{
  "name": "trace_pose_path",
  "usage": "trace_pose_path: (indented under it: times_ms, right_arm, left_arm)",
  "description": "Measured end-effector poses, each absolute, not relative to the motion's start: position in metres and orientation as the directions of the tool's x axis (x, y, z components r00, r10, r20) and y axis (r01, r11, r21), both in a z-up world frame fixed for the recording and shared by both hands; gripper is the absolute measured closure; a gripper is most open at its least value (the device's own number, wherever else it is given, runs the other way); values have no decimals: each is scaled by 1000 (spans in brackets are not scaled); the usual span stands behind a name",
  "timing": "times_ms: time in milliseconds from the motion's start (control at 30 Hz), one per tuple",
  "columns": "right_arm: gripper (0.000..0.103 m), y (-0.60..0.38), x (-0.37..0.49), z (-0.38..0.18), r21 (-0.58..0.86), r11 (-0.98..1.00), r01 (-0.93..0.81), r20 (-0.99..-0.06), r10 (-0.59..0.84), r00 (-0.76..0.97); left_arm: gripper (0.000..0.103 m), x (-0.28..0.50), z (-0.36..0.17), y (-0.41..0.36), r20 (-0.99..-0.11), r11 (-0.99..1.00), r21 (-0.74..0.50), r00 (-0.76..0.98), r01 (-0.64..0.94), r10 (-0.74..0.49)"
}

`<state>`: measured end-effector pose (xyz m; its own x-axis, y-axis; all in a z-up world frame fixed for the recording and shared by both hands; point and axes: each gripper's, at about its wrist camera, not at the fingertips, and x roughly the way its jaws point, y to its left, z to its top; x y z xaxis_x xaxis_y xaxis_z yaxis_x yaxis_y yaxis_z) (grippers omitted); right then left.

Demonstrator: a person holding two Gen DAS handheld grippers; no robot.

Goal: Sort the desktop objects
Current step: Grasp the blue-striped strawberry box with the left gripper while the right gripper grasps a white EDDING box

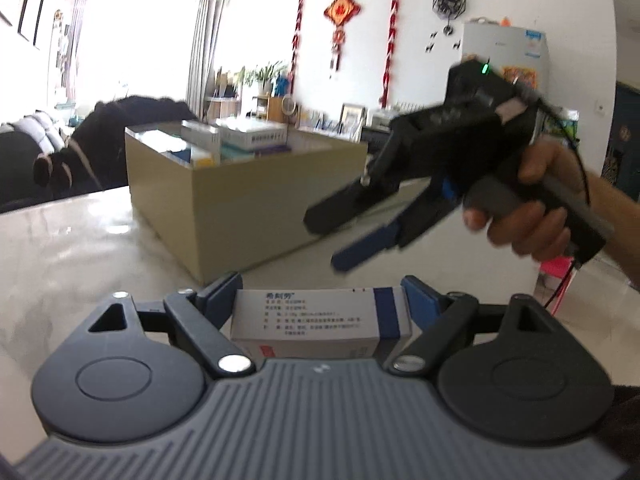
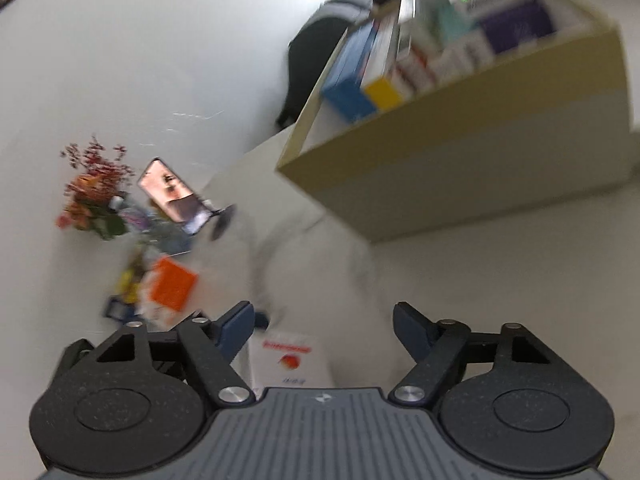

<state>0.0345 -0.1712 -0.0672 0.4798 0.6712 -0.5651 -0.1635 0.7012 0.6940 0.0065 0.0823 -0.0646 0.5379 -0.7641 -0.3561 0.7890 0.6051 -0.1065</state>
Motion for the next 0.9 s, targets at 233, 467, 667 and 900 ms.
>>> trace_pose_path:
  times_ms: [233, 467, 667, 900]
  right_arm:
    - [25, -168, 37, -72, 794, 584, -168, -490, 779, 391]
    - [24, -159, 41, -74, 847, 504, -171, -443, 845, 299]
    - [24, -156, 47, -83, 858, 493, -145, -450, 857, 252]
    - [40, -152, 48, -88, 876, 461, -144, -419, 874, 247]
  left_arm:
    - [17, 9, -59, 77, -337, 592, -80, 537, 802, -773]
    - [17, 9, -52, 76, -303, 570, -88, 523, 817, -796]
    - [17, 10, -48, 74, -282, 560, -82, 519, 825, -807]
    - [16, 13, -45, 77, -289, 569, -85, 527, 818, -799]
